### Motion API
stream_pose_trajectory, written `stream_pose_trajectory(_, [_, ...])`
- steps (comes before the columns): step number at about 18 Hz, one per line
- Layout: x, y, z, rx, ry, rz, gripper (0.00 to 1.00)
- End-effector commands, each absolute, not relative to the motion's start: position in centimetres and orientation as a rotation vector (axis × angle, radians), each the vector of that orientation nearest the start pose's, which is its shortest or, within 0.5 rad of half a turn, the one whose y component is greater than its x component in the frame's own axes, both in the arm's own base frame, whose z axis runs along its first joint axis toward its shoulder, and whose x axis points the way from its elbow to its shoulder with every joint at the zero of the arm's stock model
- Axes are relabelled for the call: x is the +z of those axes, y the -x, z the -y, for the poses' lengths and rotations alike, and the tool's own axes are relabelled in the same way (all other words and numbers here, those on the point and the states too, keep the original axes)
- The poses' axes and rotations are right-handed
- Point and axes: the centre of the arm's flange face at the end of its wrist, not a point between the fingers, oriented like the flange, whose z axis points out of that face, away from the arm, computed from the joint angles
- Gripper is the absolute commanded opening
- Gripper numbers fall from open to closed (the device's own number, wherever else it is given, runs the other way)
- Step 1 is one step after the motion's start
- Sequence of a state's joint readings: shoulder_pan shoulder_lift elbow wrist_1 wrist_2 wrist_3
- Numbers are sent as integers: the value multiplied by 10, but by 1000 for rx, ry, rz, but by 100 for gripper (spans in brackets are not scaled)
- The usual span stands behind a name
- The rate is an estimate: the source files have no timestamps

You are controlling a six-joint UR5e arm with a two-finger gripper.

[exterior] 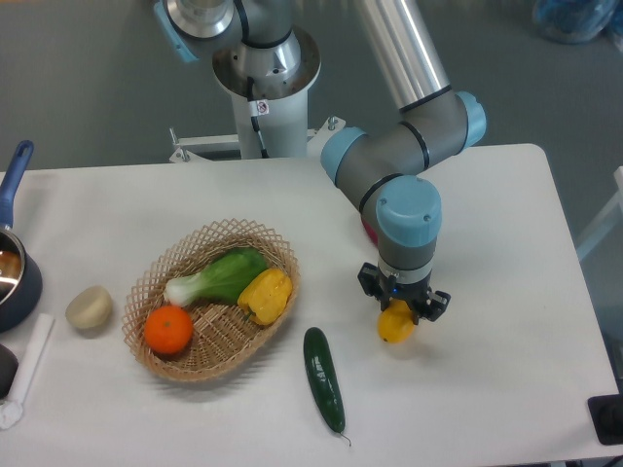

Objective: Place the mango on the table
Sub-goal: 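Set the yellow mango down on the table beside the cucumber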

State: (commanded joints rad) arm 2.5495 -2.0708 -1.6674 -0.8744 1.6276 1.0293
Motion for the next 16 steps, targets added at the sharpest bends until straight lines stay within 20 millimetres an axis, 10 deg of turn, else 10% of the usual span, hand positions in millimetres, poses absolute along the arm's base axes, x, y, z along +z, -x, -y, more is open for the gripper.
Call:
stream_pose_trajectory(7, [223,457,-461,172,3134,-80,44])
stream_pose_trajectory(12, [228,460,-464,190,3123,-89,100])
stream_pose_trajectory(16, [239,461,-464,214,3112,-88,100])
